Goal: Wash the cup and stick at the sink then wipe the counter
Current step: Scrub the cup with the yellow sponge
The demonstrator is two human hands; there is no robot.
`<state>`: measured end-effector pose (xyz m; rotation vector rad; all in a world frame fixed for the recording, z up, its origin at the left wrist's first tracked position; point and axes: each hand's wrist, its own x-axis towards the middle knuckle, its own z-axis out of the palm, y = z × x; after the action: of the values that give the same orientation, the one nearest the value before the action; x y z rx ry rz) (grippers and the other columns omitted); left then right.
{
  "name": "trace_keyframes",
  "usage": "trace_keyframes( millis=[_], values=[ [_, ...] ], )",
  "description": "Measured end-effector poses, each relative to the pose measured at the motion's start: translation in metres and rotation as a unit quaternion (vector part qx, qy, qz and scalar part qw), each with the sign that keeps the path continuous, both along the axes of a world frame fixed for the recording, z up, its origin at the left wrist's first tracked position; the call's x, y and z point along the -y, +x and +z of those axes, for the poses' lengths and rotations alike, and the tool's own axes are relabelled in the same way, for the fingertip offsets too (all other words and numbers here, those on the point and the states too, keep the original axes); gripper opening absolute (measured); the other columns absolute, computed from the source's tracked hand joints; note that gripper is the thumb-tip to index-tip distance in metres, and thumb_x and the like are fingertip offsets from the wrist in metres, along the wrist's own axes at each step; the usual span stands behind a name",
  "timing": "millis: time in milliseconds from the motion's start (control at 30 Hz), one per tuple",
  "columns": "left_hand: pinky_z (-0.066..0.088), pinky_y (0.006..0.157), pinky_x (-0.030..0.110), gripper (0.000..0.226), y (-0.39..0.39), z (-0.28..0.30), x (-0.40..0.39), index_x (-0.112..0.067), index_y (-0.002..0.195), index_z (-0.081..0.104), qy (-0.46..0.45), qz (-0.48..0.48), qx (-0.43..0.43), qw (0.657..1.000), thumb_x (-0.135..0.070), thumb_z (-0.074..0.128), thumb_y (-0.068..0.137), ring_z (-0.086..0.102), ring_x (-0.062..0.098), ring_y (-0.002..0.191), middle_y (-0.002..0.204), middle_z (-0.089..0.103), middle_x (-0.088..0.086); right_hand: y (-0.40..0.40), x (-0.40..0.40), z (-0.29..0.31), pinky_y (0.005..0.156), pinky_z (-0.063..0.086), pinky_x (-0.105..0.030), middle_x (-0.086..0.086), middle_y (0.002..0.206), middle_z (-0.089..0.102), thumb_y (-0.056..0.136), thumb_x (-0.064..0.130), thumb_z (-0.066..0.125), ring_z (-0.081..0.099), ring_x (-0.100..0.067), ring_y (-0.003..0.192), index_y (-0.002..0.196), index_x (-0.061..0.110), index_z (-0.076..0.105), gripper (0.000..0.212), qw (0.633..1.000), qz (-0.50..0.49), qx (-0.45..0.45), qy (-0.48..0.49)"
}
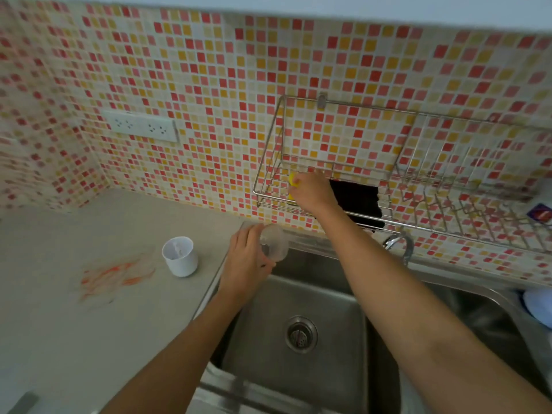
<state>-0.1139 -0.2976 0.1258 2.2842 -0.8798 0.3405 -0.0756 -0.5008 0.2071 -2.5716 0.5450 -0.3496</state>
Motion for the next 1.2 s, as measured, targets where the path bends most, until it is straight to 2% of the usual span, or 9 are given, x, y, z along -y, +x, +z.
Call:
trace_keyframes(
  millis=[100,200,367,500,600,700,900,1100,1200],
  values=[
    [0.036,0.103,0.026,0.072,0.003,-0.002,-0.004,-0.019,0.134,0.040,0.006,-0.002,-0.001,1.000,-0.025,0.078,0.073,0.041,0.018,0.125,0.137,0.047,0.001,0.004,-0.001,0.002,0.063,0.046,-0.030,-0.002,0.091,0.057,0.086,0.037,0.062,0.059,-0.022,0.082,0.090,0.019,0.056,0.019,0.999,-0.029,-0.023,0.030],
    [0.033,0.100,0.024,0.070,0.002,-0.001,-0.006,-0.016,0.133,0.042,-0.001,-0.009,0.003,1.000,-0.021,0.078,0.074,0.041,0.019,0.125,0.137,0.047,0.004,0.003,0.001,0.007,0.060,0.043,-0.032,-0.002,0.092,0.056,0.087,0.025,0.063,0.061,-0.027,0.087,0.098,0.017,0.048,0.020,0.998,-0.050,-0.026,0.024],
    [0.044,0.094,0.024,0.075,0.007,0.000,-0.012,-0.014,0.133,0.042,-0.015,-0.037,0.002,0.999,-0.016,0.081,0.068,0.044,0.014,0.117,0.132,0.049,0.005,-0.018,-0.011,0.017,0.070,0.054,-0.035,0.001,0.111,0.057,0.086,0.033,0.061,0.062,-0.021,0.091,0.125,0.031,0.048,0.041,0.970,-0.042,0.187,0.147],
    [0.047,0.091,0.024,0.078,0.019,-0.005,-0.016,-0.018,0.131,0.041,-0.008,-0.062,-0.012,0.998,-0.019,0.083,0.065,0.048,0.016,0.114,0.131,0.049,0.003,-0.076,-0.037,0.008,0.075,0.049,-0.021,0.003,0.119,0.054,0.086,0.022,0.061,0.057,-0.010,0.094,0.133,0.031,0.049,0.048,0.940,-0.039,0.297,0.166],
    [0.052,0.088,0.035,0.074,0.026,-0.007,-0.014,-0.018,0.129,0.044,0.011,-0.073,-0.044,0.996,-0.023,0.080,0.065,0.051,0.019,0.110,0.128,0.048,0.002,-0.117,-0.060,-0.025,0.074,0.042,-0.014,0.006,0.115,0.052,0.084,0.017,0.063,0.053,-0.004,0.091,0.133,0.029,0.052,0.052,0.970,-0.003,0.221,0.097],
    [0.049,0.091,0.036,0.073,0.025,-0.002,-0.006,-0.015,0.131,0.045,0.021,-0.102,-0.066,0.992,-0.023,0.078,0.067,0.051,0.022,0.115,0.129,0.049,0.003,-0.130,-0.066,-0.066,0.087,0.048,-0.029,0.010,0.117,0.048,0.082,0.015,0.063,0.050,-0.006,0.099,0.133,0.031,0.053,0.055,0.993,0.059,0.088,0.044],
    [0.057,0.074,0.038,0.065,0.037,-0.004,0.004,-0.021,0.131,0.043,0.069,-0.135,-0.048,0.987,-0.027,0.071,0.073,0.060,0.020,0.096,0.129,0.051,-0.002,-0.132,-0.069,-0.088,0.081,0.055,-0.034,-0.004,0.125,0.056,0.073,0.012,0.072,0.054,-0.026,0.107,0.119,0.026,0.064,0.048,0.978,0.073,0.051,-0.191],
    [0.057,0.076,0.037,0.071,0.054,-0.015,0.008,-0.025,0.128,0.043,0.116,-0.185,-0.001,0.976,-0.035,0.077,0.066,0.054,0.018,0.109,0.127,0.047,-0.005,-0.125,-0.093,-0.093,0.091,0.035,-0.018,0.005,0.121,0.062,0.080,0.011,0.061,0.051,-0.021,0.101,0.119,0.029,0.067,0.044,0.993,0.062,0.045,-0.093],
    [0.055,0.077,0.033,0.069,0.057,-0.018,0.004,-0.027,0.131,0.043,0.114,-0.200,0.003,0.973,-0.031,0.074,0.069,0.052,0.017,0.113,0.129,0.048,-0.006,-0.124,-0.084,-0.088,0.092,0.039,-0.020,0.005,0.117,0.064,0.076,0.014,0.067,0.048,-0.016,0.100,0.113,0.027,0.070,0.040,0.977,0.118,0.018,-0.175]
  ],
)
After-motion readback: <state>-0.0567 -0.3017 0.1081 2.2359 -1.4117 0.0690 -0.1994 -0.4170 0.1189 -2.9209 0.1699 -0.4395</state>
